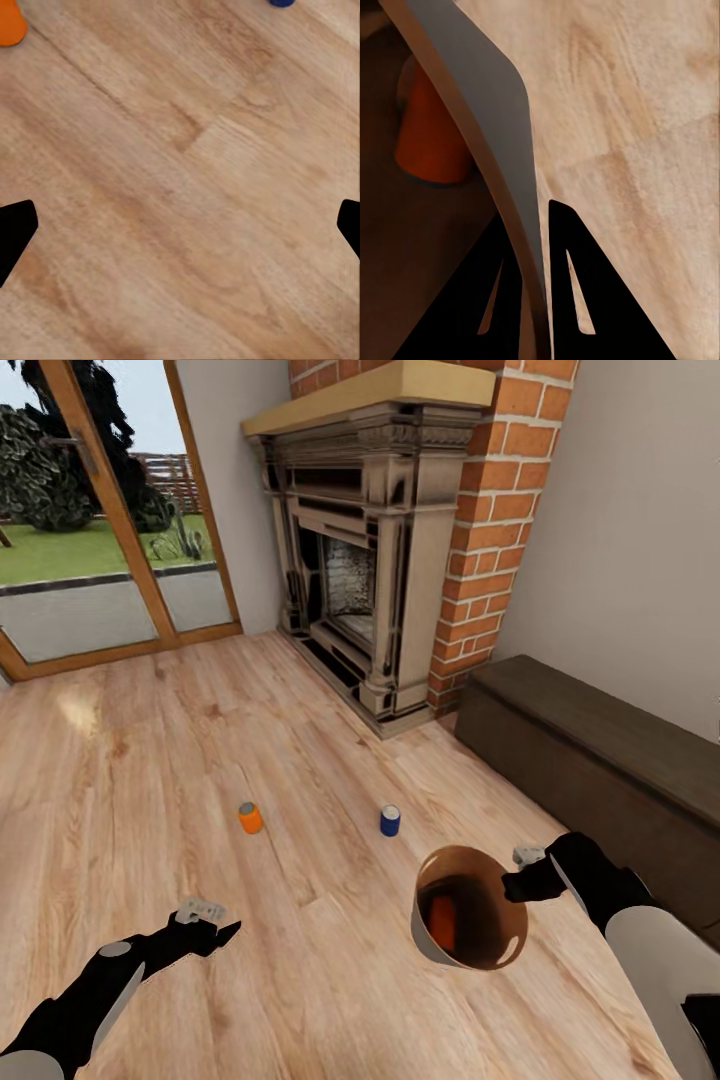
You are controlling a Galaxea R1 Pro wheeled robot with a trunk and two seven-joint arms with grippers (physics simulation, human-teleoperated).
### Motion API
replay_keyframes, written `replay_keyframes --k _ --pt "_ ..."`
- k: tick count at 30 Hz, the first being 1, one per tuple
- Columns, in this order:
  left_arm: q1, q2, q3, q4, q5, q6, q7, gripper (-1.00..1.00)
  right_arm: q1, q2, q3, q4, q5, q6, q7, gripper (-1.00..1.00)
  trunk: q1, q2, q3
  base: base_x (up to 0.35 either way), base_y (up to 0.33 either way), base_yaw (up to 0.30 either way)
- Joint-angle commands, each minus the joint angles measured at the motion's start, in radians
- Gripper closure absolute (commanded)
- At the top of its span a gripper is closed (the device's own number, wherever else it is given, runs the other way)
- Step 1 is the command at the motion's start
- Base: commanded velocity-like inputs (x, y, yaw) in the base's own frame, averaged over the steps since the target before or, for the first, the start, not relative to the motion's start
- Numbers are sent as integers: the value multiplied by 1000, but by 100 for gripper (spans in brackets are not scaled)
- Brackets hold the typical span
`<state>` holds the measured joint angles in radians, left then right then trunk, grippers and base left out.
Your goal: Put the three can of soda from the living room inside the tash can in the kitchen.
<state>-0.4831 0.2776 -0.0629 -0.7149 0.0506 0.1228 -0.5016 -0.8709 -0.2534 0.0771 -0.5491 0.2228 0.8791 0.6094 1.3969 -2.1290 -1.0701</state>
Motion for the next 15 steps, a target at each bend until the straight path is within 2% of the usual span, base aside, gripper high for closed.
replay_keyframes --k 1,9,15 --pt "0 0 0 0 0 0 0 -100 0 0 -2 0 -19 6 4 100 0 0 0 213 280 -189" --pt "0 0 0 0 0 1 1 -100 0 0 -2 0 -19 6 4 100 0 0 5 250 240 -229" --pt "0 0 -1 0 -2 1 1 -100 0 4 -2 0 -18 6 4 100 0 0 9 304 125 -244"
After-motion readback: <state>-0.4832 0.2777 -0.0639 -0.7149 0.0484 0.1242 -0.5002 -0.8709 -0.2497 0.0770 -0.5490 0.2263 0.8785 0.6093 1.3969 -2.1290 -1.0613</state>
